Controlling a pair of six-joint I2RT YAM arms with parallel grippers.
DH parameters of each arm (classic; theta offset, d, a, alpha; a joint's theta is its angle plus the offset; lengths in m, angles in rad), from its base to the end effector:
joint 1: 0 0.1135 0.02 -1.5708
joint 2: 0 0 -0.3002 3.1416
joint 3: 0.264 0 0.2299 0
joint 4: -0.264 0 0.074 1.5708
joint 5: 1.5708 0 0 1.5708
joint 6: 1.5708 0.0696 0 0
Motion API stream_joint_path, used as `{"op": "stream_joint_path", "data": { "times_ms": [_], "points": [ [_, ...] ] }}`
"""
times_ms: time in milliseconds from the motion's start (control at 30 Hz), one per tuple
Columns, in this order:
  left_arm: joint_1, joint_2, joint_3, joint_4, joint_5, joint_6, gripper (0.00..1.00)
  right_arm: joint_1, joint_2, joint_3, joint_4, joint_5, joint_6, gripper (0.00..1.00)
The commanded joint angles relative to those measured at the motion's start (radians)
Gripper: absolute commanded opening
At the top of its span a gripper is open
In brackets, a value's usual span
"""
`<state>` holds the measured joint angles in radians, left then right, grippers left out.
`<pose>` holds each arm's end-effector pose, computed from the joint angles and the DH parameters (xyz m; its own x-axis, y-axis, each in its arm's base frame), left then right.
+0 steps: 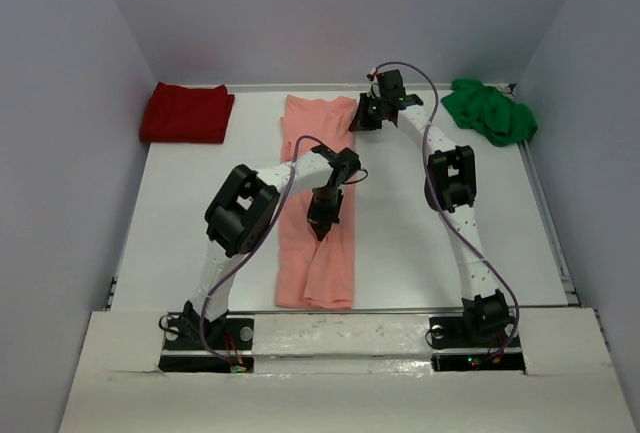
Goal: Fold and stack the t-shirts
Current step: Rotate the tshirt 90 degrees
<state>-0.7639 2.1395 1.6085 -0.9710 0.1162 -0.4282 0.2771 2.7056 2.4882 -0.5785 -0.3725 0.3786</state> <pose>0.2929 -0.2917 0.1630 -0.9431 0.3323 -0.0145 0.3311 0.9340 -0.1338 0.5884 0.1937 0.1518 -0.8233 0.1238 -0.5540 -0.2103 0.8400 0.5002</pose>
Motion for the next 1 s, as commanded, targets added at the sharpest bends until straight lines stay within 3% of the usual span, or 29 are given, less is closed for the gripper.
{"op": "stream_joint_path", "data": {
  "times_ms": [0,167,233,267,300,367,433,767,867,967],
  "points": [
    [-0.005,-0.049,-0.057,-0.026,0.0,-0.003,0.0,0.008,0.033,0.029,0.094,0.127,-0.064,0.07],
    [0.0,-0.088,-0.061,-0.034,-0.042,-0.02,0.0,-0.012,0.008,0.057,0.152,0.149,-0.069,0.13],
    [0.005,-0.096,-0.029,-0.051,-0.07,-0.026,0.0,-0.012,-0.023,0.041,0.176,0.146,-0.073,0.2],
    [0.009,-0.102,-0.016,-0.058,-0.081,-0.026,0.0,-0.012,-0.041,0.029,0.192,0.149,-0.076,0.27],
    [0.014,-0.104,0.017,-0.066,-0.093,-0.029,0.0,-0.012,-0.081,0.005,0.218,0.152,-0.084,0.44],
    [0.032,-0.107,0.053,-0.09,-0.137,-0.03,0.0,-0.012,-0.118,-0.005,0.233,0.155,-0.096,0.67],
    [0.05,-0.108,0.109,-0.11,-0.162,-0.032,0.0,-0.012,-0.162,0.008,0.235,0.156,-0.121,0.78],
    [0.215,-0.15,0.341,-0.163,-0.178,-0.032,0.0,-0.03,-0.369,-0.083,0.204,0.113,-0.121,0.82],
    [0.268,-0.188,0.303,-0.131,-0.141,-0.02,0.0,-0.039,-0.426,-0.118,0.056,0.054,-0.049,0.8],
    [0.313,-0.242,0.179,-0.043,-0.075,0.0,0.0,-0.039,-0.509,-0.256,-0.026,-0.1,0.048,0.7]
  ]
}}
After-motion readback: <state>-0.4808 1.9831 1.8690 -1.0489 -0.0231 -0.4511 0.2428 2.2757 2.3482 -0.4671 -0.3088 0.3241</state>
